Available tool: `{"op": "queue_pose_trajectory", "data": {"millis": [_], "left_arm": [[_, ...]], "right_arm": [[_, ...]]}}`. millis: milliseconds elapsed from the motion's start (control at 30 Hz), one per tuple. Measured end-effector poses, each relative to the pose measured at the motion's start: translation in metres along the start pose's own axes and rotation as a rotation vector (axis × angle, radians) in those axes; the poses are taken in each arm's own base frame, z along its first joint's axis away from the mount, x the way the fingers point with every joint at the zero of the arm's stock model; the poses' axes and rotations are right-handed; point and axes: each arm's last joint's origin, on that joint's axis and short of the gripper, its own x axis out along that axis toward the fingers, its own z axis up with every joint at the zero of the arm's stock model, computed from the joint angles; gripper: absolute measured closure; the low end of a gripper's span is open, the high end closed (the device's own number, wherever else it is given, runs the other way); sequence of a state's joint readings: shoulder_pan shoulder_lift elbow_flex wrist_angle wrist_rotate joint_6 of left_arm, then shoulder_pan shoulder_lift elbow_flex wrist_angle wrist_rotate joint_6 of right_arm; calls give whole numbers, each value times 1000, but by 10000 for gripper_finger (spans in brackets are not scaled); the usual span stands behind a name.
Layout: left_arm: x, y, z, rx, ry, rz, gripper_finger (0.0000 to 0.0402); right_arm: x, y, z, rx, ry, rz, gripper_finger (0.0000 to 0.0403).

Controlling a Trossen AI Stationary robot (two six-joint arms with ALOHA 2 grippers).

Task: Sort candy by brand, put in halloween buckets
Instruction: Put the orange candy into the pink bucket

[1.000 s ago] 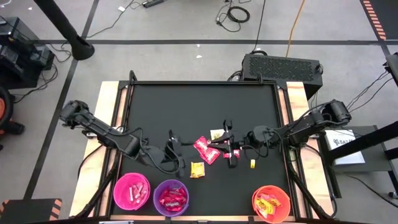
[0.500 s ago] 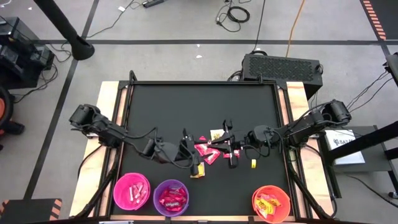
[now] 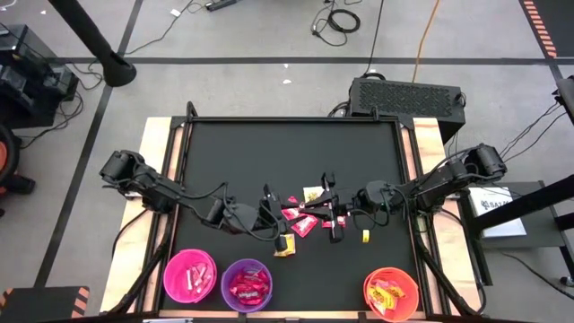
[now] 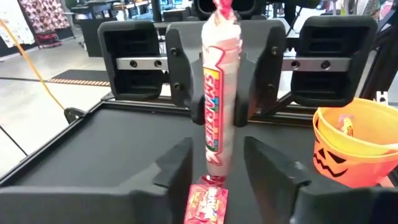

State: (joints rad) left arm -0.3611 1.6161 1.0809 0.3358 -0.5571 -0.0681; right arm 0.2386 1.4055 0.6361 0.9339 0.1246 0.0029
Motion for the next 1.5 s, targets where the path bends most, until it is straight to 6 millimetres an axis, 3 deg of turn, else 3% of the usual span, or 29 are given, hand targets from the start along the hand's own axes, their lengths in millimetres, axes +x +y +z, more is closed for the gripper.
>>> {"op": "queue_pose_trajectory", "data": {"millis": [200,333,567,900,1100,1333,1500], "left_arm": [[0,0,0,4,1,0,325],[0,0,0,3,1,0,351],[0,0,0,5,4,1,334],[0,0,-2,33,17,0,347],[-6,3,1,54,47,10,344],[-23,9,11,79,83,14,343],[-37,14,22,109,78,4,343]], "right_arm": [[0,0,0,-1,3,1,380],[0,0,0,0,3,0,380],[0,0,0,-8,5,-5,354],[0,-2,-6,-15,64,-68,216],[-7,-1,-1,-16,120,-57,159],[-27,9,14,6,215,-9,136],[-39,12,6,49,385,-5,140]]}}
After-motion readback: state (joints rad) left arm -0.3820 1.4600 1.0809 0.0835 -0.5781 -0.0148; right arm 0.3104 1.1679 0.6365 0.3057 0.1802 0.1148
